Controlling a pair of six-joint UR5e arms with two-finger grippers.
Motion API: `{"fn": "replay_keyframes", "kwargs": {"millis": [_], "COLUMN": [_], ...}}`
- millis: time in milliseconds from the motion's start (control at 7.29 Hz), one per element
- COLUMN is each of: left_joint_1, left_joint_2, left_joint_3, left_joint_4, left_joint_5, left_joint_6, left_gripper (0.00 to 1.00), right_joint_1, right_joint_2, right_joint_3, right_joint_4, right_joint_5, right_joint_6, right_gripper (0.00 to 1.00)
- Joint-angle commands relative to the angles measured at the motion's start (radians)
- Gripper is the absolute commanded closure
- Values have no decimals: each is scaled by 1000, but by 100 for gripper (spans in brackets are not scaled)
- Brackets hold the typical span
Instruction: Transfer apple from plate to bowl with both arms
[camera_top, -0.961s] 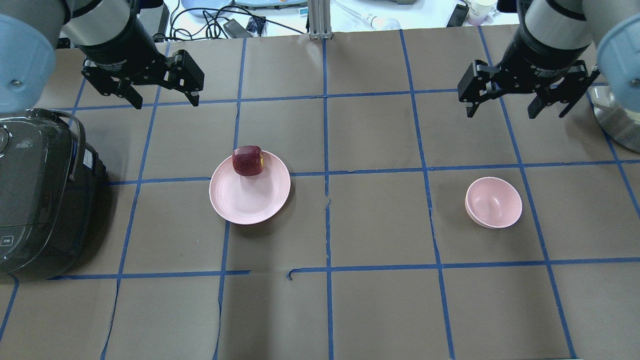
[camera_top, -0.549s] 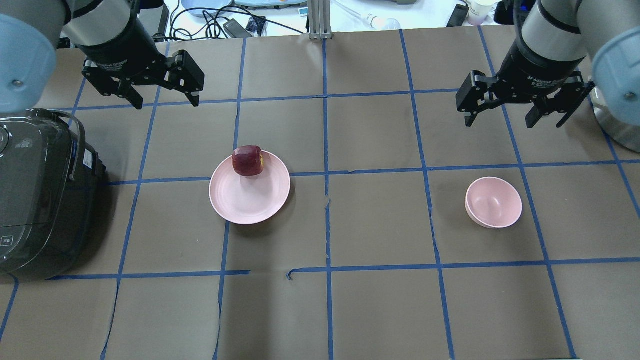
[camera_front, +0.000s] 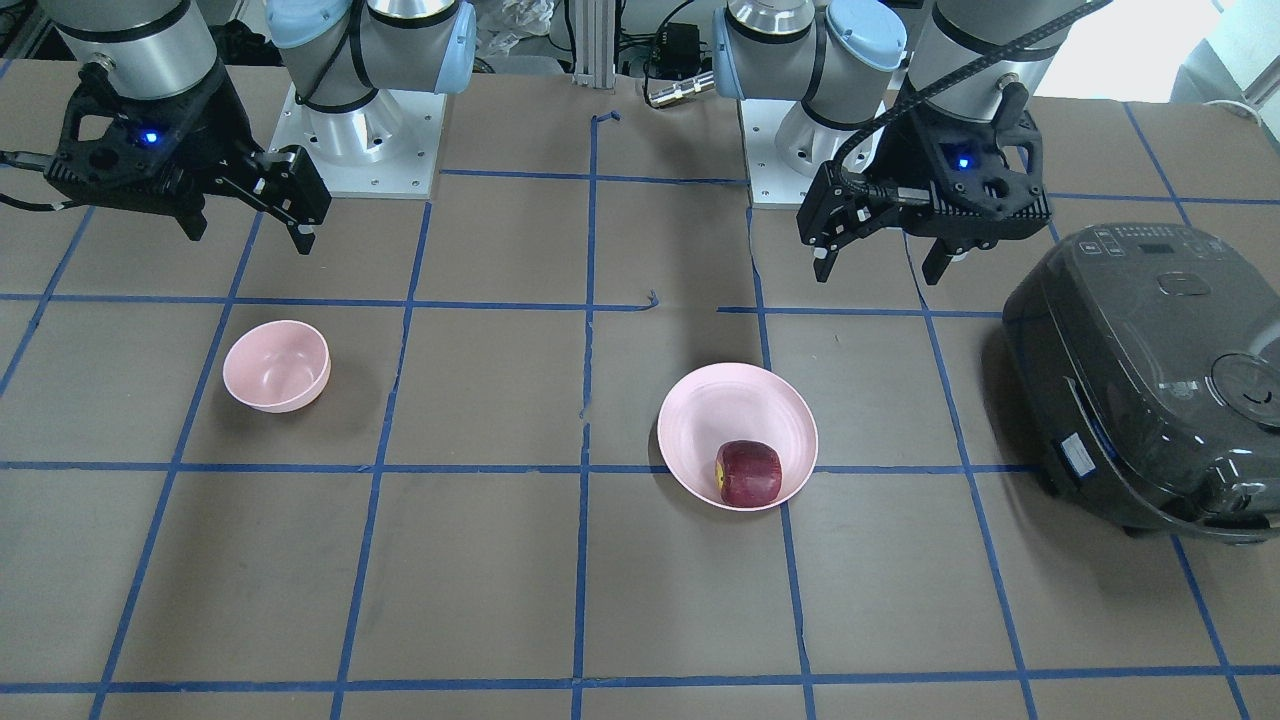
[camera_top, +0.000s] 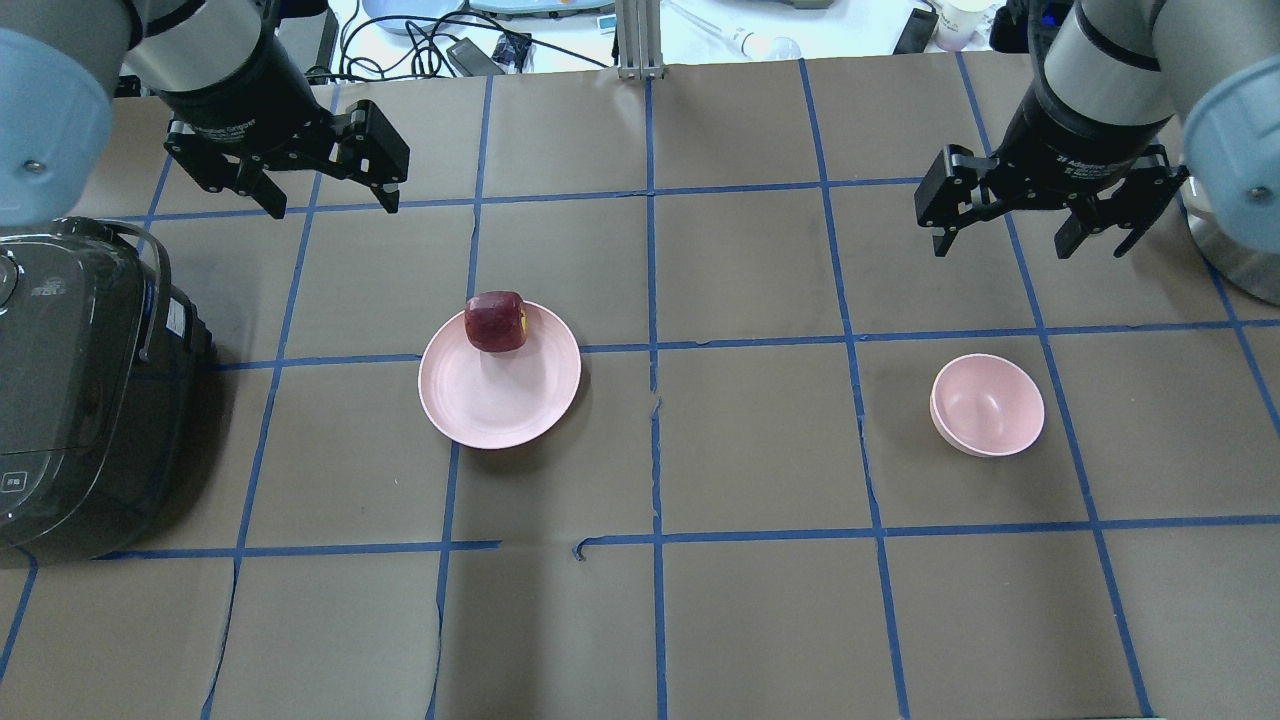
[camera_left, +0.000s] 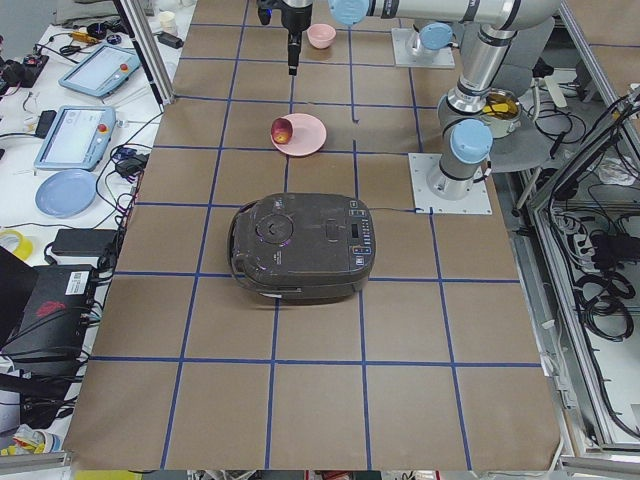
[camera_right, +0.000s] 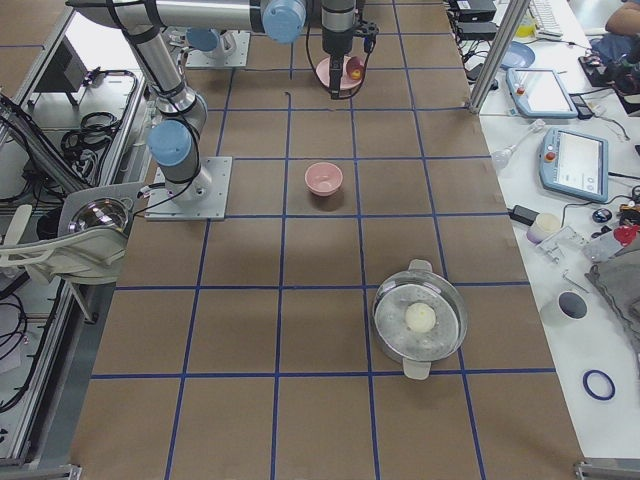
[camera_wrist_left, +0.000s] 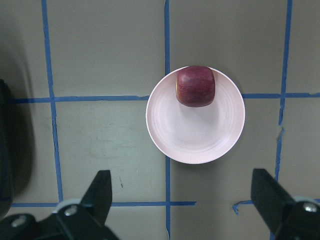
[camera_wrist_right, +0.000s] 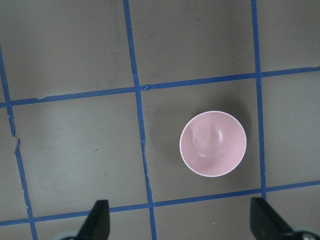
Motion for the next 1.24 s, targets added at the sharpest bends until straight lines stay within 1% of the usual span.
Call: {"fn": "replay_keyframes", "kwargs": {"millis": [0,412,686,824,1098], "left_joint_1": [-1,-2,9,9,-4], "left_joint_2": [0,2,-12,-15,-42], "left_joint_3": [0,2,23,55,52], "left_joint_4": [0,-6,12,11,11], "left_joint_5": [2,14,2,6,-3], "left_joint_6": [0,-2,-2,-2,-2], "left_gripper": [0,0,0,0,0], "right_joint_1": [0,0,0,0,0], "right_joint_2": [2,2,4,1,1], "right_joint_3": [-1,0,0,0,-1], "right_joint_4": [0,0,0,0,-1], "right_joint_5": [-2,-2,-2,-4,-1], "right_joint_6": [-1,-6,-7,-7,-9], "right_gripper": [0,0,0,0,0]}}
